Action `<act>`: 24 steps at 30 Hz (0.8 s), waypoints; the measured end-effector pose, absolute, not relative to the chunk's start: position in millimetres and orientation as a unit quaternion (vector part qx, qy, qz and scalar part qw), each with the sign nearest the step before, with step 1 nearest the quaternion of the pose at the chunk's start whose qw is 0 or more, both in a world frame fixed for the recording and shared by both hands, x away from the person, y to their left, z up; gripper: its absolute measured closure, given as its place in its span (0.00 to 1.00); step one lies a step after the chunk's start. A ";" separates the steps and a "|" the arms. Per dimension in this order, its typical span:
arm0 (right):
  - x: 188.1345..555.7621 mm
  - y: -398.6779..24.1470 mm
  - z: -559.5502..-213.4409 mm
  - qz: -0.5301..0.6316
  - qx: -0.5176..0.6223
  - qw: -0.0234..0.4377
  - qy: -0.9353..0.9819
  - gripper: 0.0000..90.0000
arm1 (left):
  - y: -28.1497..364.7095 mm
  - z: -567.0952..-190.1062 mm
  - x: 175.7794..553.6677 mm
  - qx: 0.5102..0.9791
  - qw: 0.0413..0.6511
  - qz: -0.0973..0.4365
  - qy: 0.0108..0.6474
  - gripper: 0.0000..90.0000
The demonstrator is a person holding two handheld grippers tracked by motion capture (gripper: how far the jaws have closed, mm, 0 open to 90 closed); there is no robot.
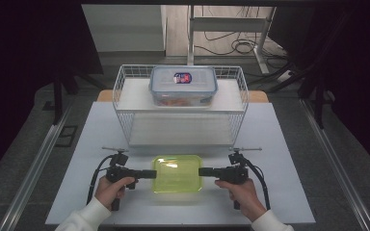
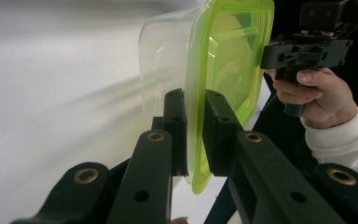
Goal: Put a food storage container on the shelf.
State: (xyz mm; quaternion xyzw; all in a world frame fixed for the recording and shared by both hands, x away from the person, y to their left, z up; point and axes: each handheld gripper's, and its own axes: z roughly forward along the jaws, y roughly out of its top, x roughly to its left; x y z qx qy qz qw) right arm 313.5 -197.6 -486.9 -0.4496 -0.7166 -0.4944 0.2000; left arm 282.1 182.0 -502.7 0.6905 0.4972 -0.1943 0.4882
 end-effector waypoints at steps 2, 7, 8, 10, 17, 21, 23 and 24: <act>313.5 -197.7 -483.2 -0.496 -0.444 0.192 -0.721 0.91 | 181.9 -501.7 282.1 0.689 0.491 -0.195 0.496 0.90; 313.8 -197.9 -478.3 -0.500 -0.437 0.185 -0.724 0.91 | 181.7 -496.4 282.5 0.691 0.493 -0.190 0.493 0.90; 313.9 -198.1 -477.0 -0.501 -0.437 0.184 -0.725 0.91 | 181.4 -495.1 282.6 0.690 0.497 -0.189 0.492 0.90; 314.5 -198.6 -474.4 -0.503 -0.434 0.183 -0.724 0.91 | 181.2 -492.9 283.4 0.689 0.499 -0.187 0.491 0.90; 315.9 -198.7 -466.8 -0.505 -0.428 0.176 -0.728 0.91 | 181.7 -486.4 285.1 0.690 0.501 -0.188 0.487 0.90; 317.7 -198.7 -457.4 -0.511 -0.422 0.170 -0.729 0.91 | 182.3 -474.4 287.7 0.692 0.506 -0.181 0.483 0.90; 319.1 -198.6 -451.7 -0.516 -0.418 0.168 -0.729 0.91 | 182.6 -467.4 289.2 0.693 0.508 -0.176 0.481 0.90; 319.9 -198.6 -448.5 -0.518 -0.416 0.166 -0.729 0.91 | 182.7 -463.2 290.1 0.692 0.510 -0.174 0.481 0.90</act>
